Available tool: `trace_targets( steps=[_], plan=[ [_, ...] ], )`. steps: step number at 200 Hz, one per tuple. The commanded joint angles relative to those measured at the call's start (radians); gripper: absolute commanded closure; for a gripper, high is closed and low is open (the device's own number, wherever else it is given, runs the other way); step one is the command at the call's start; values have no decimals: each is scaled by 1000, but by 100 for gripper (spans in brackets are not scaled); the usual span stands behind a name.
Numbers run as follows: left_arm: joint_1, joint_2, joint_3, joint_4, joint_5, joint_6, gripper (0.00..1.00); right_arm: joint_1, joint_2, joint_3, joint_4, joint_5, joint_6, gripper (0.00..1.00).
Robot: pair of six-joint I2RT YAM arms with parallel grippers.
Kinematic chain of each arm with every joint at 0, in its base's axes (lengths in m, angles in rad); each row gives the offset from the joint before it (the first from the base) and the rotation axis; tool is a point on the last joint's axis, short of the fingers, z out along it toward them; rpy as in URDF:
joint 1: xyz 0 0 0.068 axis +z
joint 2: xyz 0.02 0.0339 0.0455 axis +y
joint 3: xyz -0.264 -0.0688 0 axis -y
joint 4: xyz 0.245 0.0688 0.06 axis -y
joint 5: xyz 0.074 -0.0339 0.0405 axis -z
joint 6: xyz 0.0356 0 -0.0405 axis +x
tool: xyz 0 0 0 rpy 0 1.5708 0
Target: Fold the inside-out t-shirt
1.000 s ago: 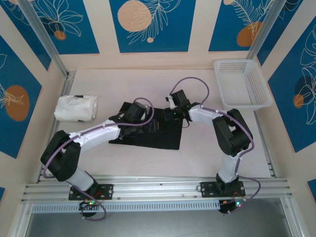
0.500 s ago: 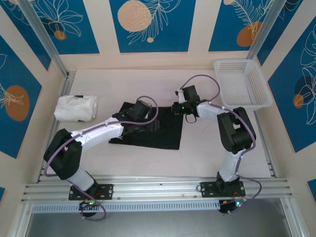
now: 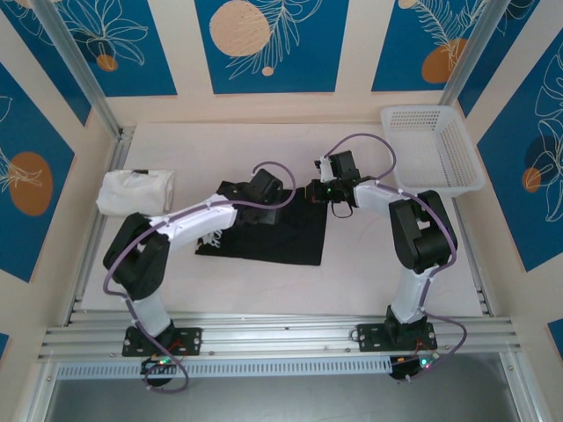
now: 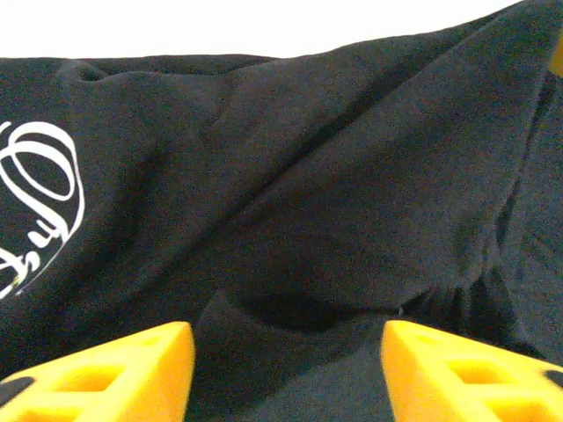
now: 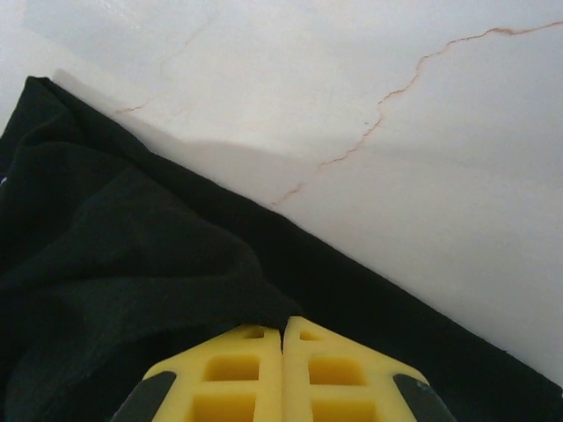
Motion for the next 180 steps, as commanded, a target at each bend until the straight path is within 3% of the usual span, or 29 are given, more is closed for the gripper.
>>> trace_targets(
  steps=[1, 84, 119, 138, 153, 180],
  plan=[
    [4, 35, 54, -29, -22, 41, 51, -3, -1, -16, 8, -36, 11, 100],
    [4, -4, 10, 14, 52, 88, 100, -1, -3, -9, 9, -46, 18, 100],
    [0, -96, -61, 69, 115, 94, 100, -1, -3, -5, -1, -44, 23, 100],
    [0, -128, -94, 95, 95, 103, 100, -1, -2, -6, 0, -48, 27, 100],
    [1, -115, -93, 75, 47, 123, 78, 0, 0, -5, -2, -51, 28, 100],
    [1, -54, -44, 4, -25, 153, 55, 0, 1, -3, -5, -50, 28, 100]
  ],
)
